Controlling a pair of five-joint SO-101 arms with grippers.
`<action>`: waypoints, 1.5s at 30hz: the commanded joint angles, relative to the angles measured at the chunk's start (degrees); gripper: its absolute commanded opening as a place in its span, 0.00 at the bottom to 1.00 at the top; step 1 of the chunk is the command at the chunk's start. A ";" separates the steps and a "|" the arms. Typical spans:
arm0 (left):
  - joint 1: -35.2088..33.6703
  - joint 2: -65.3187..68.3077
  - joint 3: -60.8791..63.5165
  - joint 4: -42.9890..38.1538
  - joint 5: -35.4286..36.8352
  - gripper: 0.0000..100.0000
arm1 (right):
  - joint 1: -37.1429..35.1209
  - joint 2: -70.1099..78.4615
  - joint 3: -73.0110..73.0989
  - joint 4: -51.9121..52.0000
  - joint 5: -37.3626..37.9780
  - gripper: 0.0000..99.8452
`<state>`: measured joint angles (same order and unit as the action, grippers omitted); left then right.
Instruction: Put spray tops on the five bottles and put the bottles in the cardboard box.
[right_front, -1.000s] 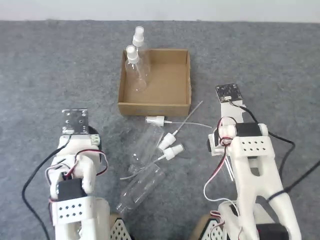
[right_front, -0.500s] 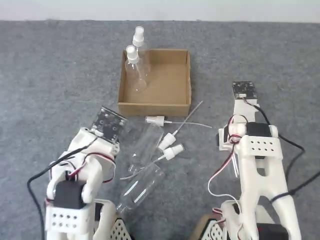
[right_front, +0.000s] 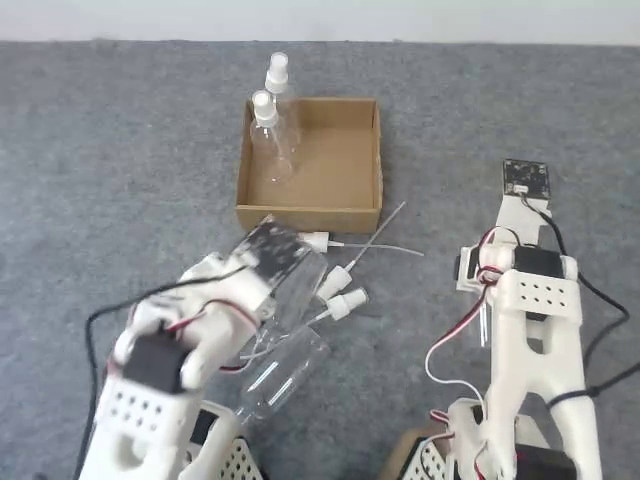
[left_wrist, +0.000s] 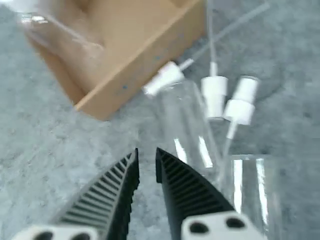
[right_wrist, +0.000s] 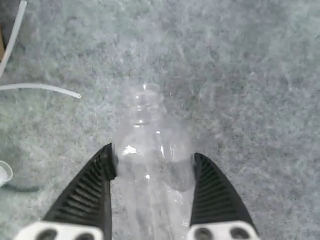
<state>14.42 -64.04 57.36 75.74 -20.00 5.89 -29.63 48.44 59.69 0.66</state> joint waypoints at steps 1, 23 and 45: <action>4.13 9.41 -6.46 -0.18 -0.26 0.06 | 1.01 -1.98 -0.70 -1.10 -0.70 0.01; 11.87 38.07 -16.75 -6.24 6.51 0.15 | 3.12 -1.98 -0.70 -1.63 -0.70 0.01; 20.04 67.87 -33.19 -6.24 13.36 0.16 | 3.12 -1.98 -0.79 -1.63 -0.35 0.01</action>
<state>34.73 2.68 28.44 70.73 -7.43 8.35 -29.63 48.44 59.34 0.66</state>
